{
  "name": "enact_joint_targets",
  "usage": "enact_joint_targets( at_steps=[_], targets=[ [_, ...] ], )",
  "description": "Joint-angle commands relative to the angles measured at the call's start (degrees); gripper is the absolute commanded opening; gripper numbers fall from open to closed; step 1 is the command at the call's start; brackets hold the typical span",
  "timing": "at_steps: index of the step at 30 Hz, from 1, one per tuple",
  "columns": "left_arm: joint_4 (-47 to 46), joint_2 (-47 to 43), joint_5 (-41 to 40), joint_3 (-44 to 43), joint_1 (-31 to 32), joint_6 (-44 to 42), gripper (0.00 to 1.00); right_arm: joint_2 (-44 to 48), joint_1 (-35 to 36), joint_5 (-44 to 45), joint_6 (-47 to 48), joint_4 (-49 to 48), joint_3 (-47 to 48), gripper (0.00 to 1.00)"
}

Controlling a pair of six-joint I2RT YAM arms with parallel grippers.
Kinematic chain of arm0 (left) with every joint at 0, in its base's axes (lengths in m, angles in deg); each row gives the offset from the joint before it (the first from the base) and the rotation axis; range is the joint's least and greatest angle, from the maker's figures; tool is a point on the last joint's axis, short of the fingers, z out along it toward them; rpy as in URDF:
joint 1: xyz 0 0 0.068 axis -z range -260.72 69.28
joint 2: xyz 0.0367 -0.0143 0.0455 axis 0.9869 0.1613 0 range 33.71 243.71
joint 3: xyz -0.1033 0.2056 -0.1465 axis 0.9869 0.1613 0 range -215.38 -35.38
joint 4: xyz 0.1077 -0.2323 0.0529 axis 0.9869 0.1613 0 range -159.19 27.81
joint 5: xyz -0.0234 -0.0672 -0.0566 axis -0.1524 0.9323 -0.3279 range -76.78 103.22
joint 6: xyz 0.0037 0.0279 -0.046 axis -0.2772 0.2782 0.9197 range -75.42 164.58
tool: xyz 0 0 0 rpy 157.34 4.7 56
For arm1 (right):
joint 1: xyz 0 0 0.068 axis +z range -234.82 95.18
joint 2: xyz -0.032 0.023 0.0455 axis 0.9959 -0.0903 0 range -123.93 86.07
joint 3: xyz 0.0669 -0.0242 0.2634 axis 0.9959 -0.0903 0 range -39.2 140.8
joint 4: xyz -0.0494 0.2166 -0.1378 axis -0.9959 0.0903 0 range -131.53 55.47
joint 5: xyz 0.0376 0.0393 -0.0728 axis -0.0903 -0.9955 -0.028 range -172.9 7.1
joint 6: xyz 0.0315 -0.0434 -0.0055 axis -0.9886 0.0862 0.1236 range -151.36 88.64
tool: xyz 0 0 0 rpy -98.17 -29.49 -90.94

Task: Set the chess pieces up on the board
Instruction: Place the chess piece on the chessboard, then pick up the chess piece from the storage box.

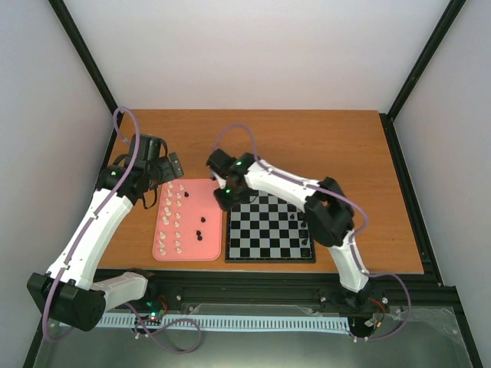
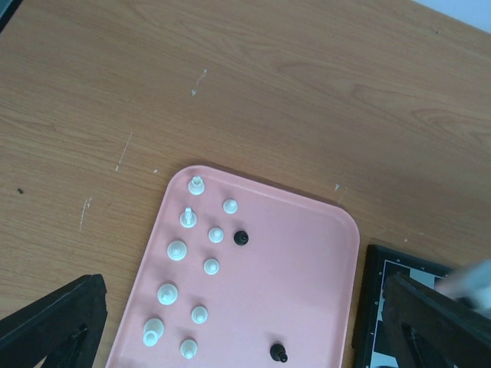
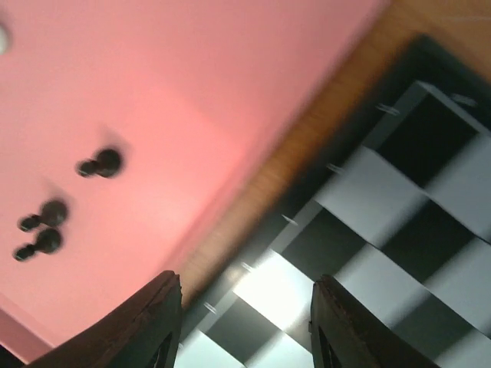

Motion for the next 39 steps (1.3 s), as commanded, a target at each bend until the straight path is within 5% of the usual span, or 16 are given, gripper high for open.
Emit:
enact_joint_targets(
  at_steps=[1, 18, 39],
  targets=[
    [1.3, -1.3, -1.9, -3.4, -0.2, -1.2, 1.0, -6.4, 4.5, -2.2, 1.9, 2.0, 9.3, 0.54],
    [2.2, -1.3, -2.1, -3.2, -0.2, -1.2, 1.0, -22.3, 7.6, -9.6, 6.9, 6.6, 26.6, 0.43],
    [2.1, -1.6, -2.0, -1.9, -0.2, -0.6, 1.0, -24.7, 7.7, -10.1, 7.7, 8.6, 28.9, 0.23]
  ],
)
